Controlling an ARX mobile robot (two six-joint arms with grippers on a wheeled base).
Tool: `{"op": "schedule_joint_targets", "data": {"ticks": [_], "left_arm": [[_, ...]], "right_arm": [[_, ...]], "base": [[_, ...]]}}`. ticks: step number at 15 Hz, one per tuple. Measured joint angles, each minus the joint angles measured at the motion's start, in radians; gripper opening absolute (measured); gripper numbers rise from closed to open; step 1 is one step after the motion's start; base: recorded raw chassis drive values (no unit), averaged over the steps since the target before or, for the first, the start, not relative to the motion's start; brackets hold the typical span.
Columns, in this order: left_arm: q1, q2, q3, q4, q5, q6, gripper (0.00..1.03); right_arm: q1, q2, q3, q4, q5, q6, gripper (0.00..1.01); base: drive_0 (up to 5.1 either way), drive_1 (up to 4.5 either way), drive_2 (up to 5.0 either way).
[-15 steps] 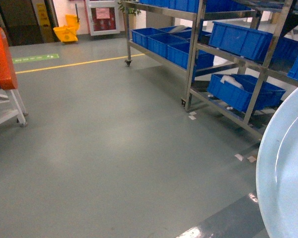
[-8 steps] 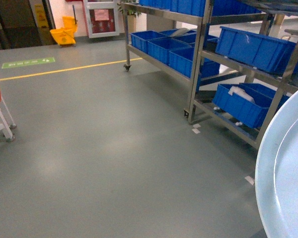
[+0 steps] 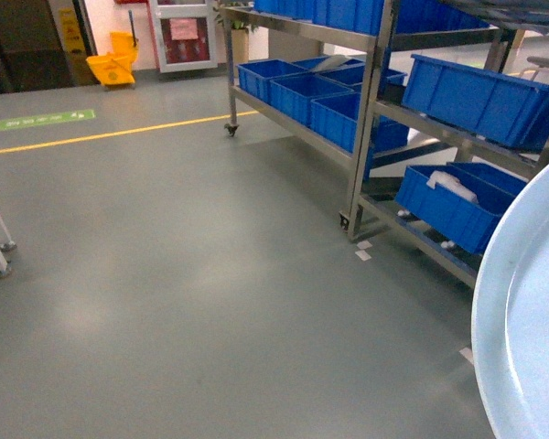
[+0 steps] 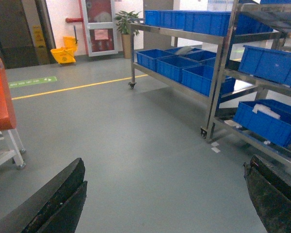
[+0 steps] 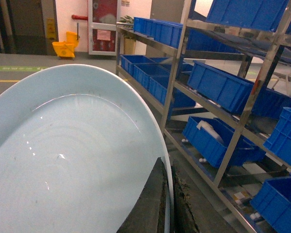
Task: Place blue tray on left shelf second layer neatly
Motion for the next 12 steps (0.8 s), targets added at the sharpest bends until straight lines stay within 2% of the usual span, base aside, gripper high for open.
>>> {"op": "schedule_joint_targets", "data": {"ticks": [12], "left_arm": [[0.000, 0.000, 0.000, -0.002, 0.000, 0.000, 0.98]], "right_arm": [[0.000, 0.001, 0.000, -0.003, 0.000, 0.000, 0.02]], "base": [[0.0, 3.97, -3.9]]}}
